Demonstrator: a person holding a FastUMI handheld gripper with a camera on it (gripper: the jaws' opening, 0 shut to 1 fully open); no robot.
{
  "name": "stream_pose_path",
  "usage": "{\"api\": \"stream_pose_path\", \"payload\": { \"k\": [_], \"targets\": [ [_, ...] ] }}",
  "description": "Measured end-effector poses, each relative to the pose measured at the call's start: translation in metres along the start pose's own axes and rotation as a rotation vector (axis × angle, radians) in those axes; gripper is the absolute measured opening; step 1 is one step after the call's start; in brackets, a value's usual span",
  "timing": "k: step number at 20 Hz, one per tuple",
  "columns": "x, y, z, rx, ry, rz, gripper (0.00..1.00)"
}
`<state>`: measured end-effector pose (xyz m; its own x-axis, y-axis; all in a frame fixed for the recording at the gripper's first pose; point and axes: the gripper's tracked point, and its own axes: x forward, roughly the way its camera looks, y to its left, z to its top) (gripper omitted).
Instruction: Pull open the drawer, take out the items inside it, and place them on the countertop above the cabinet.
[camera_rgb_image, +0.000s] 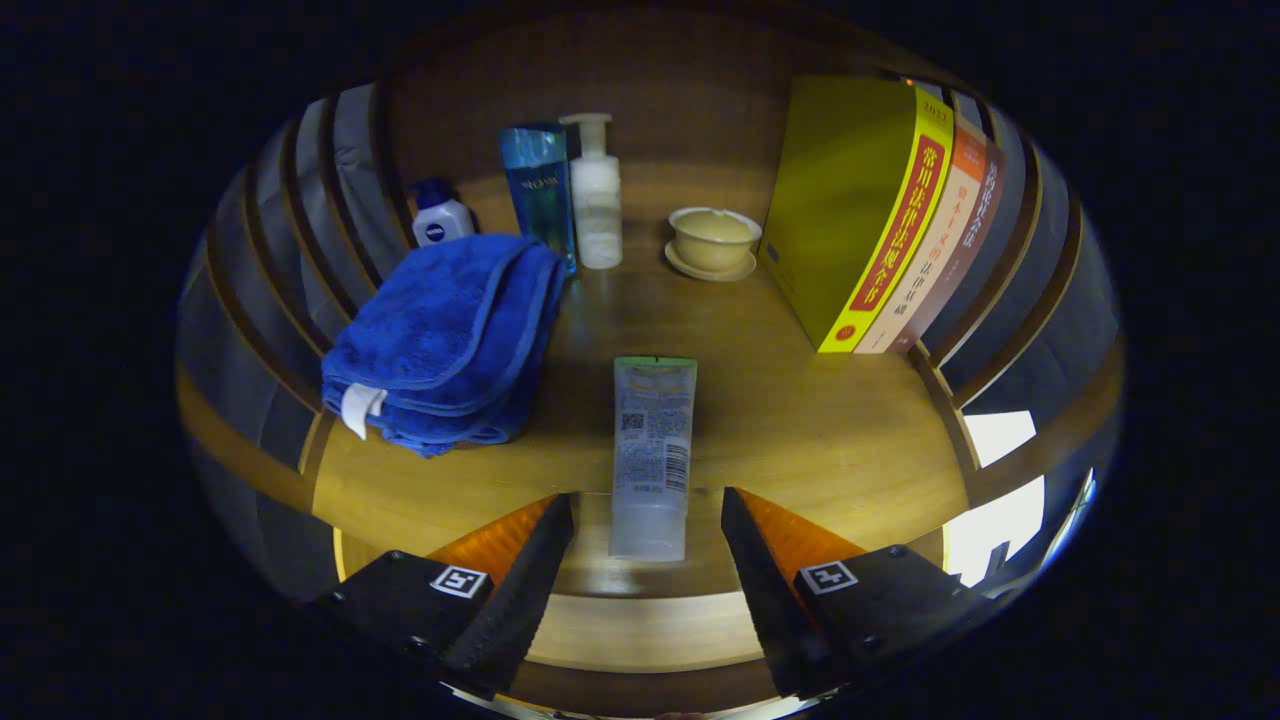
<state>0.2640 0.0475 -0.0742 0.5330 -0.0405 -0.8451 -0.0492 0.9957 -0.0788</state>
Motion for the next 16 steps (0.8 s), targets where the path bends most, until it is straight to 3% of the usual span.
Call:
{"api": "stream_pose_path", "payload": {
  "k": [5, 10, 13, 16],
  "targets": [
    [-0.070, 0.010, 0.017, -0.065, -0.195, 0.058, 0.98],
    [-0.162, 0.012, 0.022, -0.072, -0.496, 0.121, 0.97],
    [-0.200, 0.013, -0.002, -0.051, -0.642, 0.163, 0.97],
    [-0.205, 0.008, -0.046, -0.047, -0.739, 0.145, 0.97]
  ]
}}
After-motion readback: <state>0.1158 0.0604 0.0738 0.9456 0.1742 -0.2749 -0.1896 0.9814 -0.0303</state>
